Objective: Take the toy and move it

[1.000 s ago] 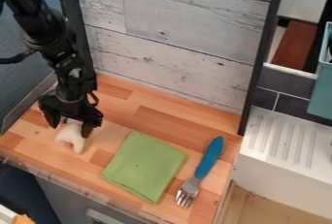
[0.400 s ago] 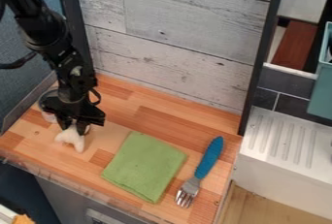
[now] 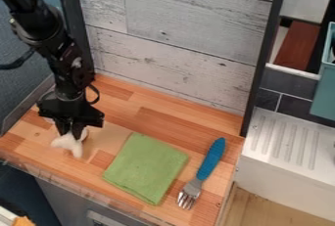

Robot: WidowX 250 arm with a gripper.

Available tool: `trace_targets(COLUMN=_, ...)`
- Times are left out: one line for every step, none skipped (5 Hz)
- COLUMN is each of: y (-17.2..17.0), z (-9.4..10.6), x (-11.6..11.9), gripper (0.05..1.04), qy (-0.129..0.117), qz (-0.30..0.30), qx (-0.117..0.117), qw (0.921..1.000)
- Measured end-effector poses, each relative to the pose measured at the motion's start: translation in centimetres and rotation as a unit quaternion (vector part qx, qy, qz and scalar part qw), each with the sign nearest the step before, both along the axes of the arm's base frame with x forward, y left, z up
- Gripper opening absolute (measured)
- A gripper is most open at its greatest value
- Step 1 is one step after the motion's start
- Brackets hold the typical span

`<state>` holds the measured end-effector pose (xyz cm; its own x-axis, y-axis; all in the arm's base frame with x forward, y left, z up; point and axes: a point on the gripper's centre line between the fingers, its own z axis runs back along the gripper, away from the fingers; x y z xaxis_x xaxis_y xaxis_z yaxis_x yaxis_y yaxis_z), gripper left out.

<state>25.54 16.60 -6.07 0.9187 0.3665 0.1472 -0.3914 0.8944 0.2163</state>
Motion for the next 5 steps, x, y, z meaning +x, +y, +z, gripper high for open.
trace_targets(y=-0.3, z=0.9, x=-0.1, gripper=0.201, qy=0.012, qz=0.021, qx=-0.002, qw=0.9997)
trace_targets(y=-1.1, z=3.0, x=0.7, gripper=0.174, qy=-0.01, qz=0.047, qx=-0.003, qw=0.9988)
trace_targets(y=-3.0, z=4.6, x=1.8, gripper=0.151, qy=-0.033, qz=0.065, qx=-0.019, qw=0.9971)
trace_targets(y=-5.6, z=5.1, x=3.6, gripper=0.144, qy=-0.058, qz=0.114, qx=-0.047, qw=0.9907)
trace_targets(y=-8.2, z=5.1, x=5.7, gripper=0.144, qy=-0.097, qz=0.153, qx=-0.088, qw=0.9795)
